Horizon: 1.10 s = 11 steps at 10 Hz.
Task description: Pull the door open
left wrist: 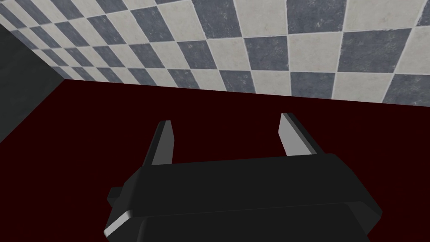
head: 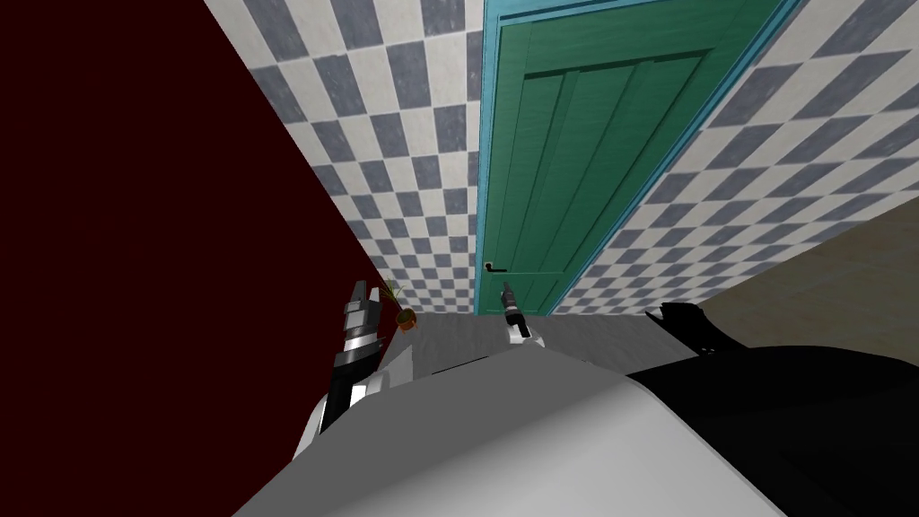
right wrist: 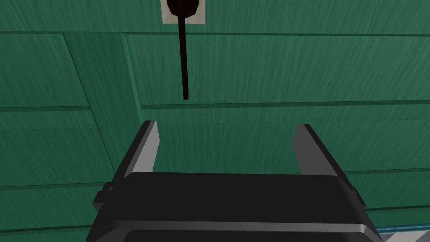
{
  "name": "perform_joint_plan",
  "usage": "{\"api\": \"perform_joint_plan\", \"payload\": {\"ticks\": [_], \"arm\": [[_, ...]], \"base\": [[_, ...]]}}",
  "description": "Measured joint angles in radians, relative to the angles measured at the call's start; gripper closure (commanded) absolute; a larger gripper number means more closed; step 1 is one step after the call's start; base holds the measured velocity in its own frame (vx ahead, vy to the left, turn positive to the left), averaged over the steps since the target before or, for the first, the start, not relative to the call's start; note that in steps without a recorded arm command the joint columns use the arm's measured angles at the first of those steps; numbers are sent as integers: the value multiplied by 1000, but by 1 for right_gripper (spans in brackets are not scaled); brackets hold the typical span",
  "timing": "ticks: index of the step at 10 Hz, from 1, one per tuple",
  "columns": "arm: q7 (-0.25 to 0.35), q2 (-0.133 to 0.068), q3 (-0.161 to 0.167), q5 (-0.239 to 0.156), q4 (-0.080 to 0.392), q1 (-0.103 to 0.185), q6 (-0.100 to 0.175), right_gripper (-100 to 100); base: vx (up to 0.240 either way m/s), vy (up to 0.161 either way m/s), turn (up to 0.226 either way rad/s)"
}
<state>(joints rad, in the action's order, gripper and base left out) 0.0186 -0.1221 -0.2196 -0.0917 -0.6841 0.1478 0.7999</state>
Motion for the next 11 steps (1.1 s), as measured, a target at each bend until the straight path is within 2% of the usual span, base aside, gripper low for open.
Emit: {"api": "perform_joint_plan", "payload": {"ticks": [3, 6, 10, 11], "arm": [[-1, -3, -4, -3, 43, 16, 10, -100], [-2, -8, -11, -9, 125, 49, 34, -100], [-11, -4, -19, -14, 181, 70, 42, -100], [-11, -4, -19, -14, 183, 71, 42, -100]], "base": [[47, -7, 7], [90, -13, 17], [68, -4, 7], [113, -3, 120]]}}
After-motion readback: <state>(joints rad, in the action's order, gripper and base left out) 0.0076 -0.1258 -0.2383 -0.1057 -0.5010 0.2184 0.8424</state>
